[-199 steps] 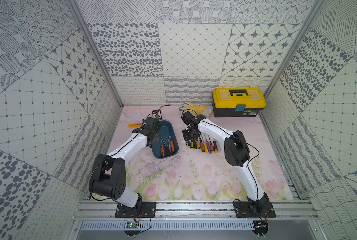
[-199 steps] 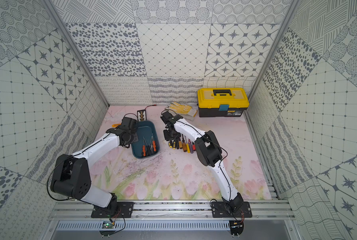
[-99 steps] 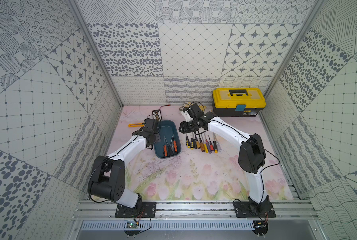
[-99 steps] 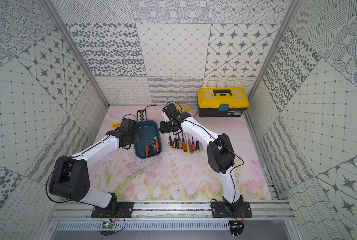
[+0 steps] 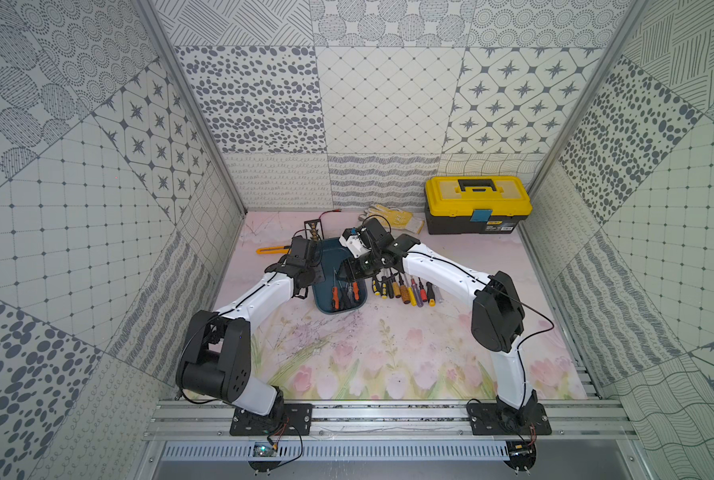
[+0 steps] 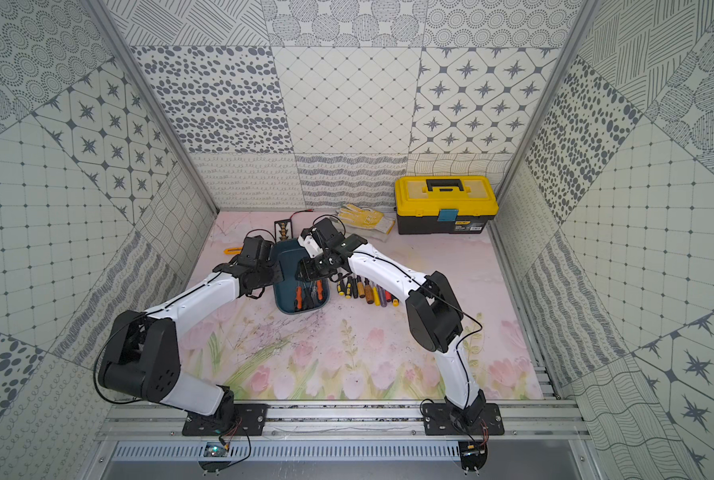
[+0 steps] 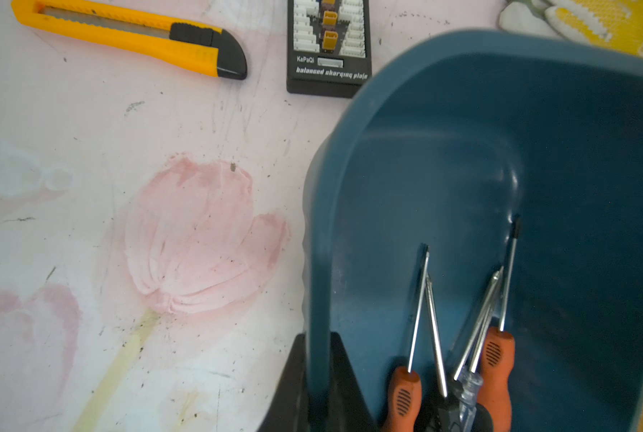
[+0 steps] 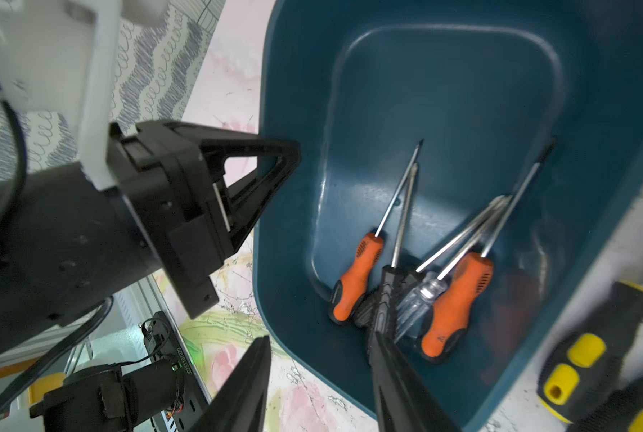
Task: Take out the screwdriver from the storage box
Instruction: Pick up the screwdriver from the storage box.
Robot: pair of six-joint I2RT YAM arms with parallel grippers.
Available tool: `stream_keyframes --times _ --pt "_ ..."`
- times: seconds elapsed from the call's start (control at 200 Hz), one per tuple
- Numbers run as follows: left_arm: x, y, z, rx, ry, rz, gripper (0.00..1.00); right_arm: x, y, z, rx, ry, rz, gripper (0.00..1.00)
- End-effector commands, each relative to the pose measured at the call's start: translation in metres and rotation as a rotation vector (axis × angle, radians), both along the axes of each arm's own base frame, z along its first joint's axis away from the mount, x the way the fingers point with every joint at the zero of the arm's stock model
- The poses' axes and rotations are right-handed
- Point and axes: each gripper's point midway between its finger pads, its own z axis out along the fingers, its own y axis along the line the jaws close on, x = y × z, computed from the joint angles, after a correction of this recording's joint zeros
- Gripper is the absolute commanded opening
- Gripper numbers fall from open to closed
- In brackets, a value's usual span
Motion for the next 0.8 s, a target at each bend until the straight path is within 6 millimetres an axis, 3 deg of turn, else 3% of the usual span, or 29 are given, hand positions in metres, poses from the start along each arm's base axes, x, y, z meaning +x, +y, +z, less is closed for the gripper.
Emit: stream_keyframes --times 0.0,0.395,0.64,0.796 --pt "0.018 -0.009 0.018 -0.049 -0.089 -0.012 0.00 0.000 0.010 -0.022 -0.004 0.047 -0.018 0.46" --pt "0.014 -0.009 0.018 -0.053 -0.088 -0.012 0.00 -0.010 0.015 -0.069 -0.071 0.140 -0.057 0.42" --pt "0.011 -0.009 0.015 -0.059 -0.080 -0.009 0.00 -0.011 0.030 -0.081 -0.054 0.193 -0.051 0.39" --pt "0.010 -0.008 0.016 -0.058 -0.086 -0.008 0.00 -0.010 0.029 -0.093 -0.080 0.214 -0.082 0.39"
